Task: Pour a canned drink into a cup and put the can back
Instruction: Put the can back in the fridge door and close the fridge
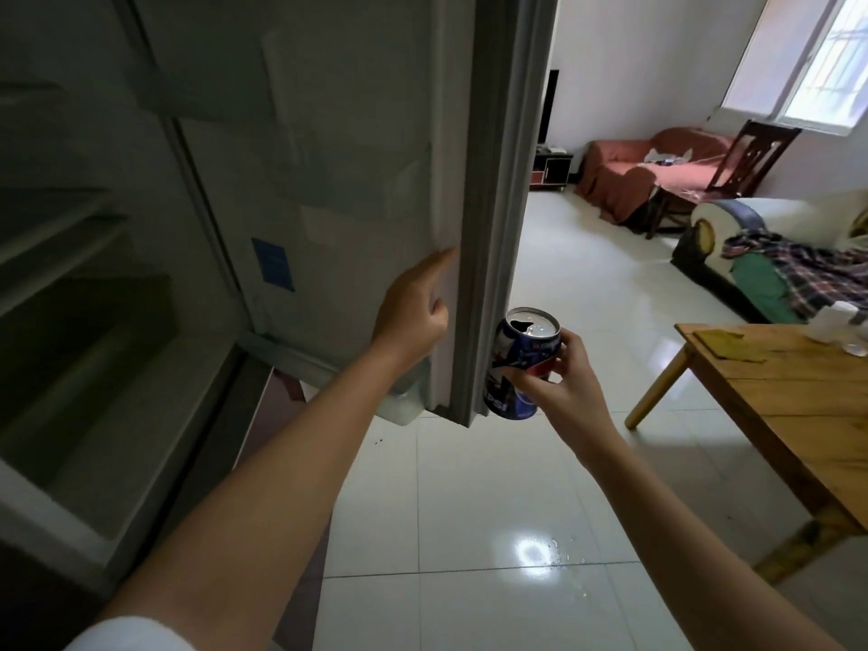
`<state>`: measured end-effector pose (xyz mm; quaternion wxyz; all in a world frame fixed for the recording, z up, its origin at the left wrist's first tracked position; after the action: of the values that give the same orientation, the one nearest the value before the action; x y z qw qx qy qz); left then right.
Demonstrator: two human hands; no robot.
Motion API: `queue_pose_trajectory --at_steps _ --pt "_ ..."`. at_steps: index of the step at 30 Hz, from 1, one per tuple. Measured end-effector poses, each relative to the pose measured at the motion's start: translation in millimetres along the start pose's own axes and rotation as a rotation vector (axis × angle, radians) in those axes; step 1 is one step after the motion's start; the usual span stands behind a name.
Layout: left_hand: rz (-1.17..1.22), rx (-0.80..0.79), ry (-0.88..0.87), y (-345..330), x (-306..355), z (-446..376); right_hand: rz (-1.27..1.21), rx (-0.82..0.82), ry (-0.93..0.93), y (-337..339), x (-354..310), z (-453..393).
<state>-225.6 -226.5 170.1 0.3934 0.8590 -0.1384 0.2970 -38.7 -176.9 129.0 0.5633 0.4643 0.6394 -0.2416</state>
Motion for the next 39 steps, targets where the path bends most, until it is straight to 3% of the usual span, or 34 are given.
queue_pose_trajectory --at_steps 10,13,18,24,39 --pt "-0.004 0.054 0.206 30 -103 58 -0.017 -0.116 -0.018 -56 2 -5" --pt "-0.081 -0.008 0.248 35 -138 76 -0.031 -0.154 -0.025 -75 0 -8" --pt "-0.315 -0.244 0.328 35 -180 89 -0.063 -0.176 -0.042 -105 -1 -16" --pt "-0.4 -0.449 0.342 36 -198 101 -0.032 -0.16 -0.07 -141 4 -27" --pt "-0.474 -0.474 0.324 39 -208 107 0.15 -0.065 0.004 -214 51 -62"
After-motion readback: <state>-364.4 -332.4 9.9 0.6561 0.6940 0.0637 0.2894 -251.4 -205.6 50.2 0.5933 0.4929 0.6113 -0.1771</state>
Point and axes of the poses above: each hand's wrist, its own z-axis away from the middle knuckle, its own y-axis out of the back of the hand, x = y × z, the point moved 2 cm from there along -z, towards the middle knuckle, and after that the axes turned 1 degree about -z, right-handed, at the moved point
